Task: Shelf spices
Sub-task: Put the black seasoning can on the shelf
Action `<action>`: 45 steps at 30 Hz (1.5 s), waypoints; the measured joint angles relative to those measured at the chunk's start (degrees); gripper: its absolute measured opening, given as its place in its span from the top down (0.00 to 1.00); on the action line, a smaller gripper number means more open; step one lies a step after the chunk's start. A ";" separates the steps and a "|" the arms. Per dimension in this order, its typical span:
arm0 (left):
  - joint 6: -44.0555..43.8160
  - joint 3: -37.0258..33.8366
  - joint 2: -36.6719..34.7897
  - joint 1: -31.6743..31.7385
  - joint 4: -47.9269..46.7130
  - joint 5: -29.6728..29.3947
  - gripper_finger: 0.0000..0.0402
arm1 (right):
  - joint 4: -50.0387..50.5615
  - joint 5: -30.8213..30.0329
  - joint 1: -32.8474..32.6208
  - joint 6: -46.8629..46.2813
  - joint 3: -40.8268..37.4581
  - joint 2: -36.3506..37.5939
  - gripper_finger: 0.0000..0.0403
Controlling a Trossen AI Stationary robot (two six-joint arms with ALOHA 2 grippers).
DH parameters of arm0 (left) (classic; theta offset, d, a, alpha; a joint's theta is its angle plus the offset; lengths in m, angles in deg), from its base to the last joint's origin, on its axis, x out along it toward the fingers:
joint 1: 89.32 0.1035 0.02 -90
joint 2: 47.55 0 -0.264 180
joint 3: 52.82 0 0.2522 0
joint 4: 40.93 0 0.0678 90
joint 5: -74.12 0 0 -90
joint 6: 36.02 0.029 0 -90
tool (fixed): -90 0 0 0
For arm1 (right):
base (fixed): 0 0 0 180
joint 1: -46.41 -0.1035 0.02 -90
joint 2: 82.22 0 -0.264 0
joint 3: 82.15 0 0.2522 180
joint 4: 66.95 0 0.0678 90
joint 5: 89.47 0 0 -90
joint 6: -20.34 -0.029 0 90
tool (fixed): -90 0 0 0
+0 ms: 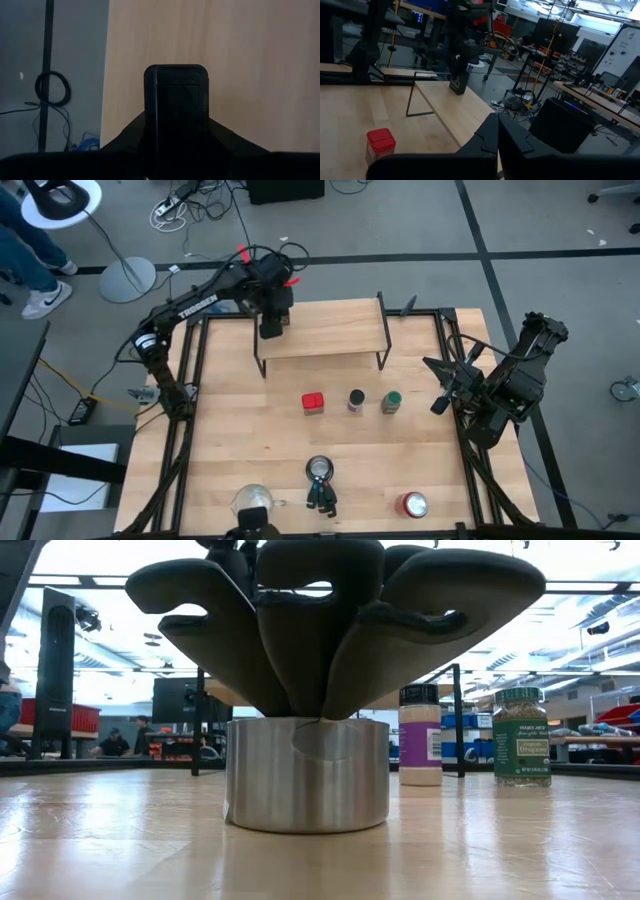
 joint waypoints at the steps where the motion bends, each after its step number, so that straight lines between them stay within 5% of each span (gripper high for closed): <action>1: 0.06 0.00 0.16 0.41 0.23 0.06 0.69 | 0.00 0.00 0.00 0.26 0.00 0.00 0.99; 30: 5.35 0.02 0.25 10.53 -1.65 8.79 0.69 | 0.24 -1.16 0.00 1.73 0.02 0.04 0.98; 45: 4.38 0.00 0.25 10.32 -1.21 9.28 0.55 | 0.34 -1.22 0.00 1.71 0.00 0.04 0.98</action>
